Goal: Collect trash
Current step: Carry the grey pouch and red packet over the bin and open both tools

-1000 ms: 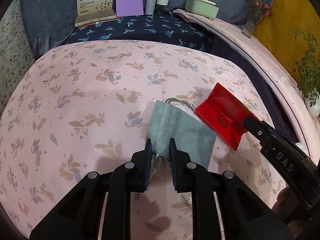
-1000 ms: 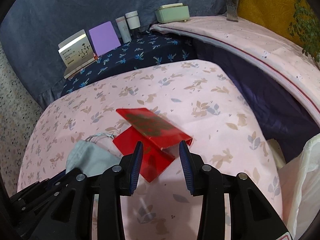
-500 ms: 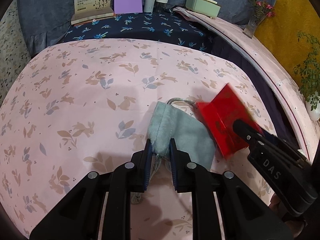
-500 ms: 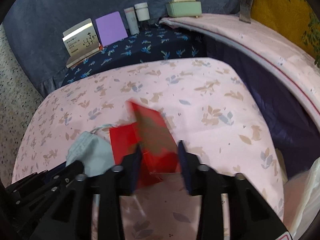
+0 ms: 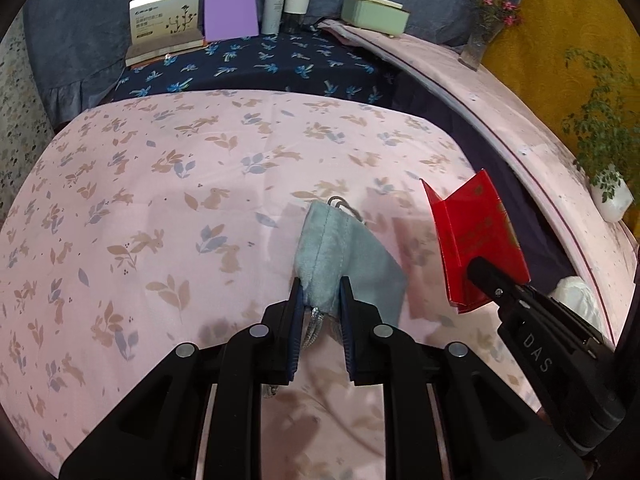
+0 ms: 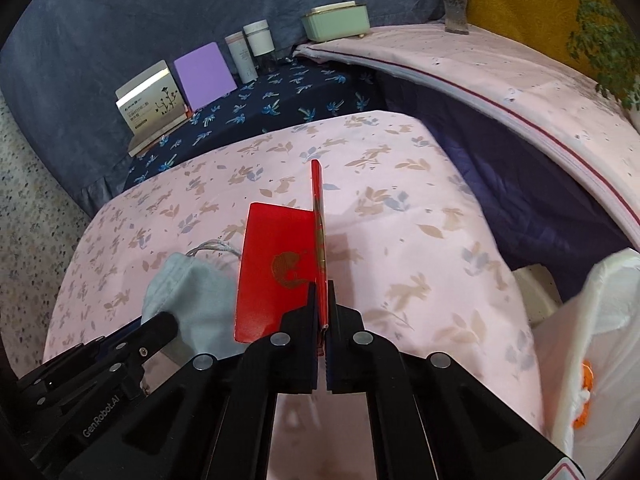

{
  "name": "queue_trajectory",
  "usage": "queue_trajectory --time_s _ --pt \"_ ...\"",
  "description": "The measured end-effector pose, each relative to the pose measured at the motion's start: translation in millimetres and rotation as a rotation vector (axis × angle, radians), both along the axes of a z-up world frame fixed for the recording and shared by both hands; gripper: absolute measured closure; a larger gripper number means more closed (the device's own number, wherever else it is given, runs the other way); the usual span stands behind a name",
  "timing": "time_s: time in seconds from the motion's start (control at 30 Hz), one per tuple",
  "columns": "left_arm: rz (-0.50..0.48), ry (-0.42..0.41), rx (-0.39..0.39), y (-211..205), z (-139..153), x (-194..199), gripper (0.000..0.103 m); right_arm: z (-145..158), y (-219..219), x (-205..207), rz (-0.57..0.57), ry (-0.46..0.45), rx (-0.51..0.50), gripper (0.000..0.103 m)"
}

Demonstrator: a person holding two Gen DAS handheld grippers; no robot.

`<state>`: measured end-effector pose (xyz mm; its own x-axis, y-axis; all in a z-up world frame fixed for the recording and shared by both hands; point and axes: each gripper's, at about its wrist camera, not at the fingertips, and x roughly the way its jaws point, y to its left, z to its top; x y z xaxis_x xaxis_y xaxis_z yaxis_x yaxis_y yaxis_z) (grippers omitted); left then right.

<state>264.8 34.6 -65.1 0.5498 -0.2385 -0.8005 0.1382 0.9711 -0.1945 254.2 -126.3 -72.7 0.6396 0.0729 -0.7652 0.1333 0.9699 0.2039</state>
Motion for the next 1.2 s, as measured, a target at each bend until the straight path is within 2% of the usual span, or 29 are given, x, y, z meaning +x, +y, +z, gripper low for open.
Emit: queue_trajectory --time_s 0.6,0.9,1.2 --pt "-0.181 -0.125 0.028 -87.1 68.9 -106.3 0.086 58.2 -80.1 -135.0 -0.153 -0.099 0.022 0.100" --pt "-0.289 -0.172 0.050 -137.1 84.5 -147.3 0.086 69.7 -124.5 -192.0 -0.245 -0.133 0.015 0.100" --pt "-0.386 -0.200 0.070 -180.0 87.8 -173.7 0.086 66.4 -161.0 -230.5 -0.324 -0.136 0.012 0.100"
